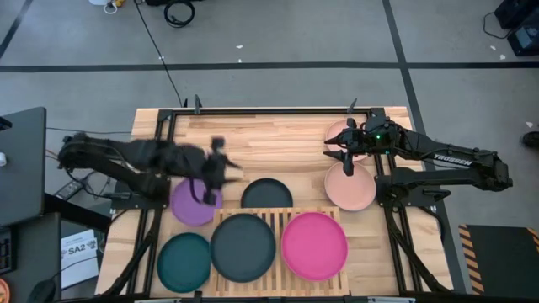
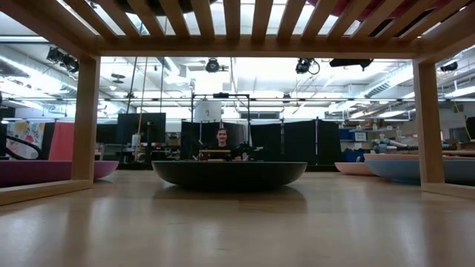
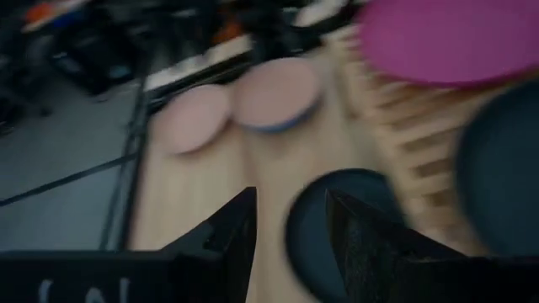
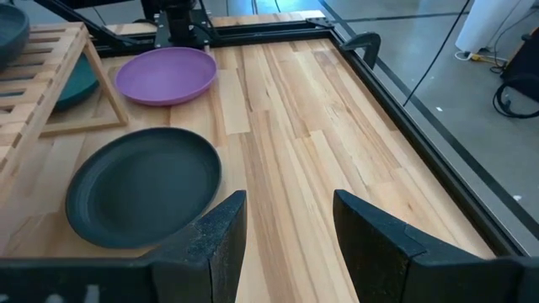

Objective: Place and stack plates onto a shelf
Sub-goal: Stack the top light orange plate on top of the pink plate on the shelf

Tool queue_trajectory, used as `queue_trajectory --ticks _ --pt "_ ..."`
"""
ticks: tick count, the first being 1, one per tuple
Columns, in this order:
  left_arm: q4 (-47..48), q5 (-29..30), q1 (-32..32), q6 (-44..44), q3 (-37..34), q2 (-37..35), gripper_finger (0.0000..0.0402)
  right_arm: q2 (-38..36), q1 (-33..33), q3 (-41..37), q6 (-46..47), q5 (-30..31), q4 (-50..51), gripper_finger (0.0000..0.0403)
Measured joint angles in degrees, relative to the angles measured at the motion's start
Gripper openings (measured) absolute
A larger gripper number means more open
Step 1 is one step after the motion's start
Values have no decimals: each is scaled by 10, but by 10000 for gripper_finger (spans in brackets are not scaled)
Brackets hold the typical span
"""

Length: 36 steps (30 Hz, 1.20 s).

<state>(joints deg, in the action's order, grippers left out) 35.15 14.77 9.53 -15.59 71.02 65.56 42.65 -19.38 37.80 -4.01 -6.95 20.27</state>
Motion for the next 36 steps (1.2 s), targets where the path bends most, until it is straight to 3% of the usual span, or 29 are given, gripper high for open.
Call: queue_trajectory --ticks 8,14,18,25,36 --pt "-14 -118 -163 13 -99 -141 148 0 0 0 0 0 0 183" --pt "-89 -121 -233 15 -215 -232 148 0 0 0 9 -1 -1 183" --pt "-140 -122 -260 29 -292 -275 148 0 0 0 63 42 -1 183" --pt "-191 -122 -289 34 -384 -302 148 17 -10 0 191 177 -1 183" --pt "-216 -122 -297 59 -416 -299 148 141 -118 0 210 183 1 183"
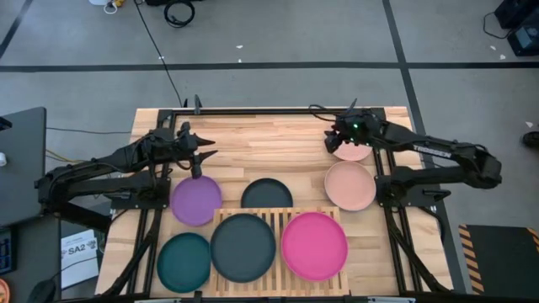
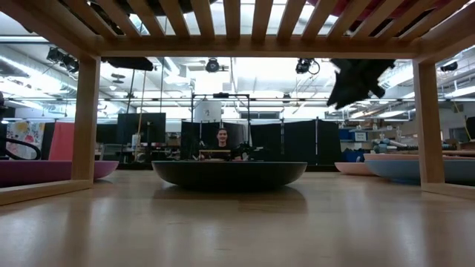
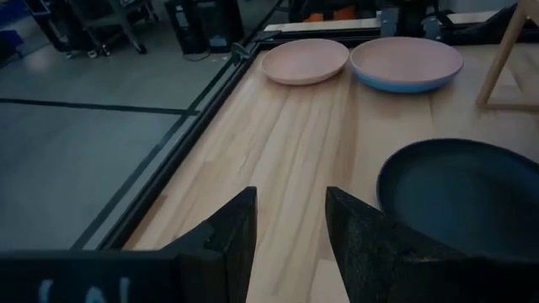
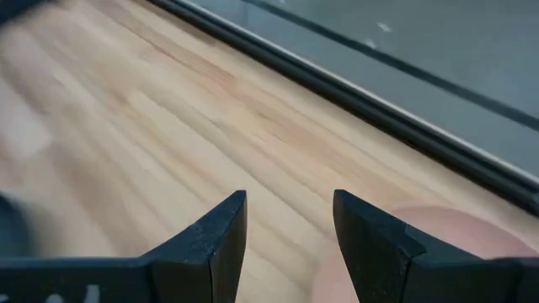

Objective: Place and stack plates onto a shelf
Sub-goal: Stack the top light orange plate on top of the pink plate on the shelf

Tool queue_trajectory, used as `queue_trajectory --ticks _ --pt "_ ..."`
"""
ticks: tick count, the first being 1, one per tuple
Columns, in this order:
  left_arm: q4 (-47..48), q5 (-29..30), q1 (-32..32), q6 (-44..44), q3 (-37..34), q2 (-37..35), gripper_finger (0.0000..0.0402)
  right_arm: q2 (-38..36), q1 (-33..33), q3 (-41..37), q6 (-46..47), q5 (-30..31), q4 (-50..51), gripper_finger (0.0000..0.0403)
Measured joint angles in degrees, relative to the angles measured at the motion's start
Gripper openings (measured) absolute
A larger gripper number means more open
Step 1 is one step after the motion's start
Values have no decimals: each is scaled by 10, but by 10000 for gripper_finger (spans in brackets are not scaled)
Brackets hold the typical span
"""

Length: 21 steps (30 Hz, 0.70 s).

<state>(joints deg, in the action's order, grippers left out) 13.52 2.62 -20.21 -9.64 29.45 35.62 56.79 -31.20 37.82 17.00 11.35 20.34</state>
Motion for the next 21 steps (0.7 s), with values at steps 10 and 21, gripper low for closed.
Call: queue_trajectory --ticks 10,21 --pt "0 0 0 42 0 0 148 83 -50 0 79 42 -1 183" --pt "0 1 0 60 0 0 148 181 -50 0 101 71 -8 183"
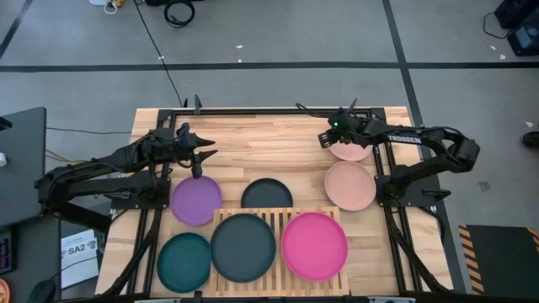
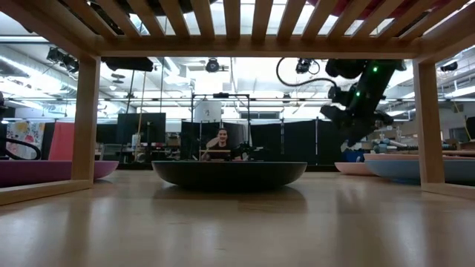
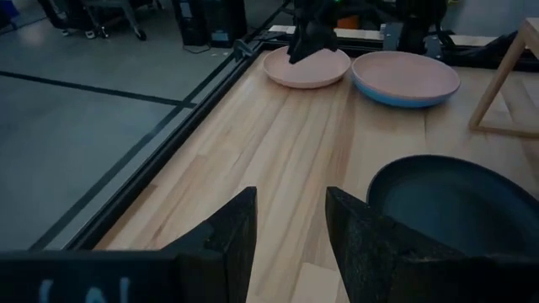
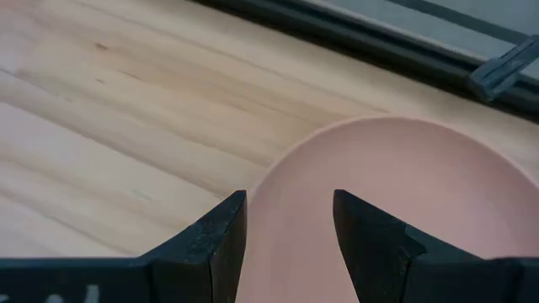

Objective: Place and stack plates onto a shelf
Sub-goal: Stack the top light orange plate on top of the pink plate on the shelf

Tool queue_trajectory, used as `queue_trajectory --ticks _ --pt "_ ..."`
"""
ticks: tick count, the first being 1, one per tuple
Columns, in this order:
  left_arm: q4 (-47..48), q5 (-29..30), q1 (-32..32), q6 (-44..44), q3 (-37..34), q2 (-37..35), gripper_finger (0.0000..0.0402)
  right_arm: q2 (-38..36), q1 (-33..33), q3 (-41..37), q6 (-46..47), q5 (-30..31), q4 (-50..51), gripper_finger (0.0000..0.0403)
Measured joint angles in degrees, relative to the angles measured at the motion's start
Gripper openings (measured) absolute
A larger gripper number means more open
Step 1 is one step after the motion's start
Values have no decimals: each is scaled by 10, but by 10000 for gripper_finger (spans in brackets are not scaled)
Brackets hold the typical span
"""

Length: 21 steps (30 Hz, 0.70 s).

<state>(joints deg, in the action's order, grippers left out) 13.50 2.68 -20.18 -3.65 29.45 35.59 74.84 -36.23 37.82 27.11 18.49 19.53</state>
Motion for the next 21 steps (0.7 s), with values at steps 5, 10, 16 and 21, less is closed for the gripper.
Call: queue_trajectory --ticks 5,10,16,21 --pt "0 0 0 1 0 0 148 33 1 0 19 -16 -38 183" --pt "0 0 0 1 0 0 148 64 1 0 38 -17 -53 183" --pt "0 0 0 0 0 0 148 103 5 0 32 -21 -64 183" --pt "0 0 0 0 0 0 148 128 14 0 29 -21 -81 183"
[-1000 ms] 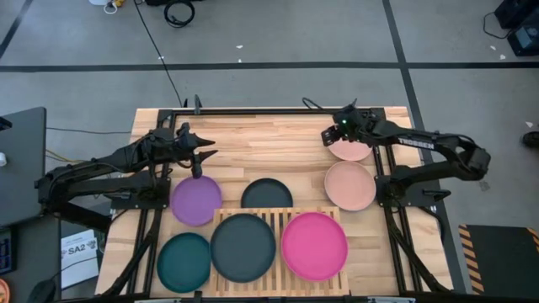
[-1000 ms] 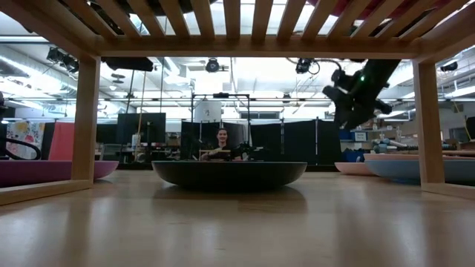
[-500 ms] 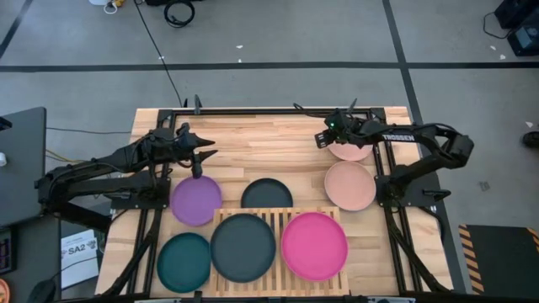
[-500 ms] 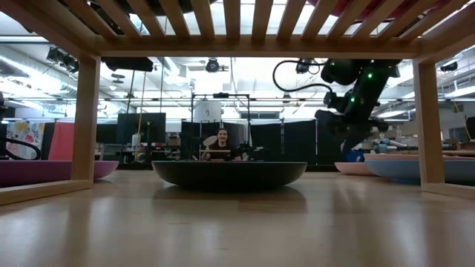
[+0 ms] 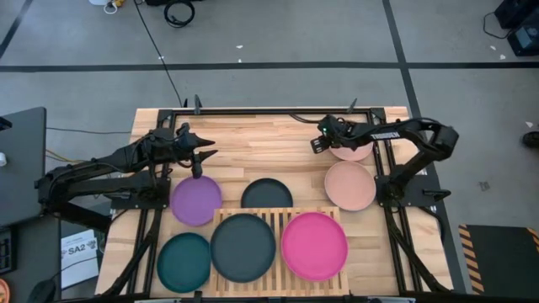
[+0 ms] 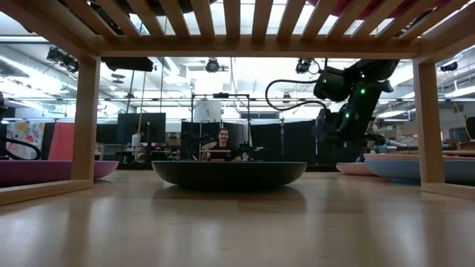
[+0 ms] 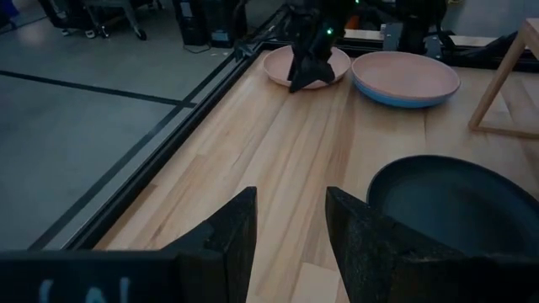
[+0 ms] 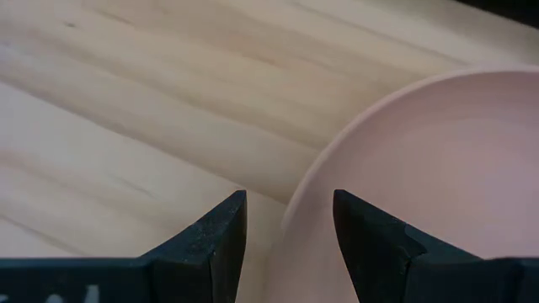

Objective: Place and stack plates onto a shelf
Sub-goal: Stack the top light orange plate on top of the pink plate on the shelf

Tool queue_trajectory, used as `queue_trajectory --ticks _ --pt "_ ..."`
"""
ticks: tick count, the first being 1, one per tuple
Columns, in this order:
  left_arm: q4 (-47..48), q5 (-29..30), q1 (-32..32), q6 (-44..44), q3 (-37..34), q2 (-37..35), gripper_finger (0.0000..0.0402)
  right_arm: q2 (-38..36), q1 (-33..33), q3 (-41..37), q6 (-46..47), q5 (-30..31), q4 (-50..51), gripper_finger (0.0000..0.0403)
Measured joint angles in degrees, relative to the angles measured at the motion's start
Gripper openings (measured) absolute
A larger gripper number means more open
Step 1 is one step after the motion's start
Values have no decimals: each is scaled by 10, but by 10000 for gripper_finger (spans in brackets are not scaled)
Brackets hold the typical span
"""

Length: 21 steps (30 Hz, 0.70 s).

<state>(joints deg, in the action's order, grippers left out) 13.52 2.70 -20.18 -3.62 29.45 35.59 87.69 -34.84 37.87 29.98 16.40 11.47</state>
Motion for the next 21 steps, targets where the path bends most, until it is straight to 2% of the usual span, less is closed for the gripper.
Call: queue_trajectory --ticks 9,21 --pt "0 0 0 0 0 0 148 23 4 0 -1 11 -2 175" --pt "0 0 0 0 0 0 148 22 4 0 -1 22 0 116"
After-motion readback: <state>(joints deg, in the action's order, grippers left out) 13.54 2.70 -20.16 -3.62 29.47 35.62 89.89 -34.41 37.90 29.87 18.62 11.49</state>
